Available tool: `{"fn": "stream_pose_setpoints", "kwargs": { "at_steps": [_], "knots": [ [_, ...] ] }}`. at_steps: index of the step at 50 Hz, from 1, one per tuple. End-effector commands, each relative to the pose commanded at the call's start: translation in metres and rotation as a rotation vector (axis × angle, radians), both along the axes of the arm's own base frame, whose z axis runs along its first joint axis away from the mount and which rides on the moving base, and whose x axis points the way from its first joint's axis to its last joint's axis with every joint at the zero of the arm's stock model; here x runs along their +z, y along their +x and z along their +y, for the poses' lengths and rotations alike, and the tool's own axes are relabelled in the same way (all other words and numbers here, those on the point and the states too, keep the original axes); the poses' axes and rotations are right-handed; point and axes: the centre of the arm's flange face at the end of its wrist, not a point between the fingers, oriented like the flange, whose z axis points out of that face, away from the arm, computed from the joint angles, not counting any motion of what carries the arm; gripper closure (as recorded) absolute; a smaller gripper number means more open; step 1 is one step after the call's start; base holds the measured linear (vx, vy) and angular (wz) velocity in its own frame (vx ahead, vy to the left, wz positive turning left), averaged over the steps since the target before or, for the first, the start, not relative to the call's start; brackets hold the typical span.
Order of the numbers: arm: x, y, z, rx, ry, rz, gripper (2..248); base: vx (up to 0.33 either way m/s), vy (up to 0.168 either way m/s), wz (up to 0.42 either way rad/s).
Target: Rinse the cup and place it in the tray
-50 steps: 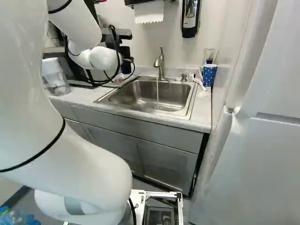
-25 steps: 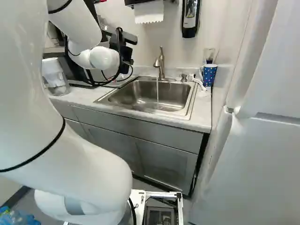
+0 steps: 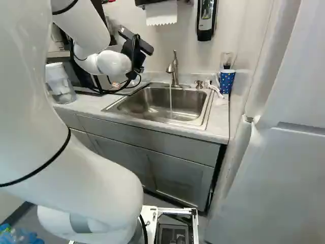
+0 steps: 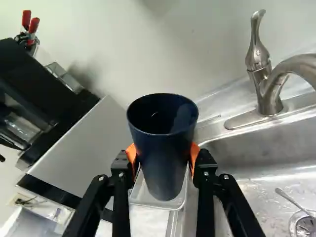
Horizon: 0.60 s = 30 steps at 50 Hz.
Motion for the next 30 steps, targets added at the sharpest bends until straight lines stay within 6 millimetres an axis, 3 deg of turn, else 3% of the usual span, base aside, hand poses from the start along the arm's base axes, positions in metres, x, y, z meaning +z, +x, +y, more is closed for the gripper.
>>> {"fn": "stream_pose_setpoints", "kwargs": {
  "at_steps": [30],
  "knots": [
    [0.0, 0.0, 0.0, -0.055, 0.308, 0.038, 129, 0.0, 0.0, 0.0]
  ]
}}
